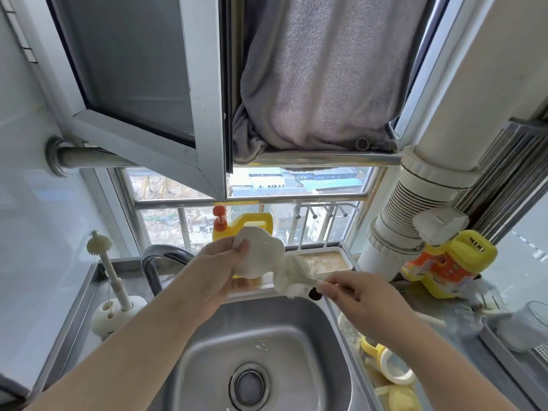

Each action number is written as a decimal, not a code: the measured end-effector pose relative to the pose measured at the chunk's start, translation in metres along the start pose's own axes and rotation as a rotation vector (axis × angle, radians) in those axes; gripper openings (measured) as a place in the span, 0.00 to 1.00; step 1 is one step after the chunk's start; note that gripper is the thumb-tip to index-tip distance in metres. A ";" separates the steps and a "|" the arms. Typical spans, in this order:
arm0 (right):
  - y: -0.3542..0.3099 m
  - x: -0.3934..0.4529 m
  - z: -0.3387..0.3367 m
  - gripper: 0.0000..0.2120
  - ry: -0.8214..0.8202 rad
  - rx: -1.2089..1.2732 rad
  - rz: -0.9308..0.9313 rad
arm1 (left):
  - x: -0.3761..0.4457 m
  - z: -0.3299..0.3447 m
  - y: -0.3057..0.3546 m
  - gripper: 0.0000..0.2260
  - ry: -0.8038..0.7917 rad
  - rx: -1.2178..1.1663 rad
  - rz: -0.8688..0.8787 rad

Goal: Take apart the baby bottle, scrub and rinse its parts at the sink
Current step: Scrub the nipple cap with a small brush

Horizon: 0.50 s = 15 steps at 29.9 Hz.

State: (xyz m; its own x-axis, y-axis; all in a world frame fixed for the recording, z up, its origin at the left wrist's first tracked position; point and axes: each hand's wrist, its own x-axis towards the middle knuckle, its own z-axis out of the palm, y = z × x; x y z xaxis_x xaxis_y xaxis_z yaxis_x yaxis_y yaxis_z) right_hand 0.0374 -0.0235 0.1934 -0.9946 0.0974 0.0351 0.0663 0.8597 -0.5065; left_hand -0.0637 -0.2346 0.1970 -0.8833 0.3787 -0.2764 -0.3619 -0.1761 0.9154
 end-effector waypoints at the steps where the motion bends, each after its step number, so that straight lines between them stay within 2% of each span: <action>1: 0.001 -0.001 -0.001 0.10 -0.009 0.076 0.019 | 0.000 -0.002 0.000 0.06 -0.014 0.100 0.044; 5: 0.002 -0.002 -0.009 0.10 0.037 0.293 0.136 | 0.000 -0.016 -0.014 0.07 -0.092 0.509 0.176; 7: -0.005 0.004 -0.009 0.04 -0.011 0.295 0.115 | -0.001 -0.017 -0.024 0.06 -0.178 0.591 0.218; 10: -0.017 0.015 -0.001 0.16 -0.166 0.217 0.029 | -0.001 -0.017 -0.032 0.04 -0.268 0.800 0.303; 12: -0.025 0.021 0.004 0.12 -0.214 0.188 -0.011 | -0.001 -0.019 -0.033 0.08 -0.276 0.834 0.310; 14: -0.029 0.024 0.010 0.02 -0.228 0.235 -0.008 | 0.000 -0.021 -0.034 0.09 -0.234 0.729 0.305; 15: -0.030 0.025 0.014 0.03 -0.239 0.268 -0.009 | -0.002 -0.021 -0.034 0.08 -0.207 0.679 0.291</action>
State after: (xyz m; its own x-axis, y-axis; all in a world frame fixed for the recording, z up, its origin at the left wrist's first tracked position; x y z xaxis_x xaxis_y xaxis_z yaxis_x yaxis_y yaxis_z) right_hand 0.0096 -0.0539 0.1979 -0.9877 -0.0568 -0.1456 0.0657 0.6949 -0.7161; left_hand -0.0564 -0.2486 0.1603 -0.8171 0.5765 0.0029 0.1985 0.2767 0.9402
